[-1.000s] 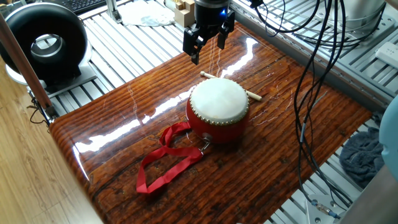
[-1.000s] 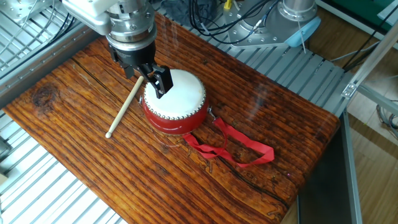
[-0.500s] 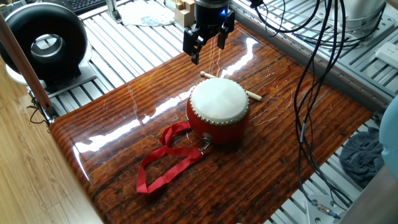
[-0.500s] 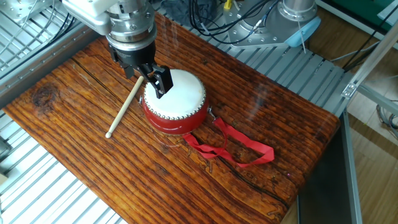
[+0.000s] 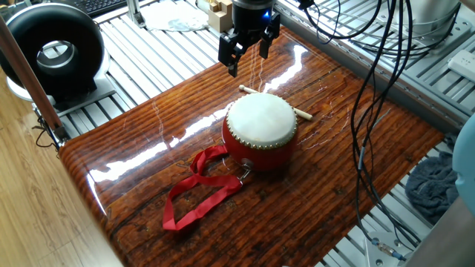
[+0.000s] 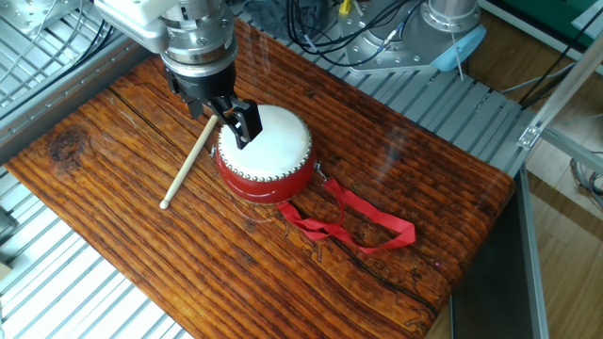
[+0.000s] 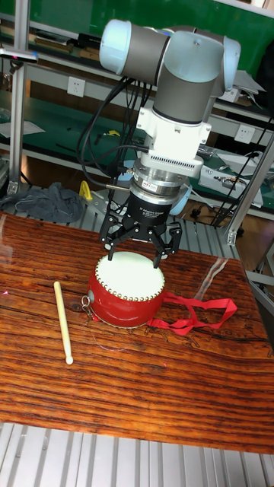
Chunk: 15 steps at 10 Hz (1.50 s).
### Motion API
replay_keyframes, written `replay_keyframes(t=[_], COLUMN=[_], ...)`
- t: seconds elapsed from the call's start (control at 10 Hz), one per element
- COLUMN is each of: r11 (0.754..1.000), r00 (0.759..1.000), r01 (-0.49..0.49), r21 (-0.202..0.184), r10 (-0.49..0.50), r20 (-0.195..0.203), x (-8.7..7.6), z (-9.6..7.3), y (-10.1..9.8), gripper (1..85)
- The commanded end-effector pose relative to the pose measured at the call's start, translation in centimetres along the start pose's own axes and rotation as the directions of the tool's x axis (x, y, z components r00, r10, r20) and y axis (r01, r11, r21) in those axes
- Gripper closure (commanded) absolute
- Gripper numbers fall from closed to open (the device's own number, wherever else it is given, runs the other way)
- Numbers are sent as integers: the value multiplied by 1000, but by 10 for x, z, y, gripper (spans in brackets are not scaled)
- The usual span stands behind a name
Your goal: Play the drum
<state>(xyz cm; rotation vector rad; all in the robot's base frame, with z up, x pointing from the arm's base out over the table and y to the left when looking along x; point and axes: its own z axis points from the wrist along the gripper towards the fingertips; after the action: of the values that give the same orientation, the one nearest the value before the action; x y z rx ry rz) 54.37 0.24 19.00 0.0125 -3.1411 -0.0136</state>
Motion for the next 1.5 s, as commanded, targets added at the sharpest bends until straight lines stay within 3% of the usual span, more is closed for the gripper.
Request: replay_keyframes(t=[0.0,0.3,0.6,0.8,0.9,1.0,1.2,1.4], r11=[995,984,981,974,982,983,977,964], r00=[994,987,985,985,992,992,978,963], r01=[46,50,90,120,81,110,193,249], r21=[83,173,173,192,173,148,95,92], r10=[-53,-75,-113,-142,-95,-119,-199,-256], r20=[95,139,132,103,78,53,60,82], x=[-26,-33,-33,-25,-18,-15,-21,-25], z=[-2,4,3,-8,-9,-12,-18,-13], y=[-18,-24,-23,-32,-35,-36,-43,-56], gripper=[847,847,847,847,847,847,847,847])
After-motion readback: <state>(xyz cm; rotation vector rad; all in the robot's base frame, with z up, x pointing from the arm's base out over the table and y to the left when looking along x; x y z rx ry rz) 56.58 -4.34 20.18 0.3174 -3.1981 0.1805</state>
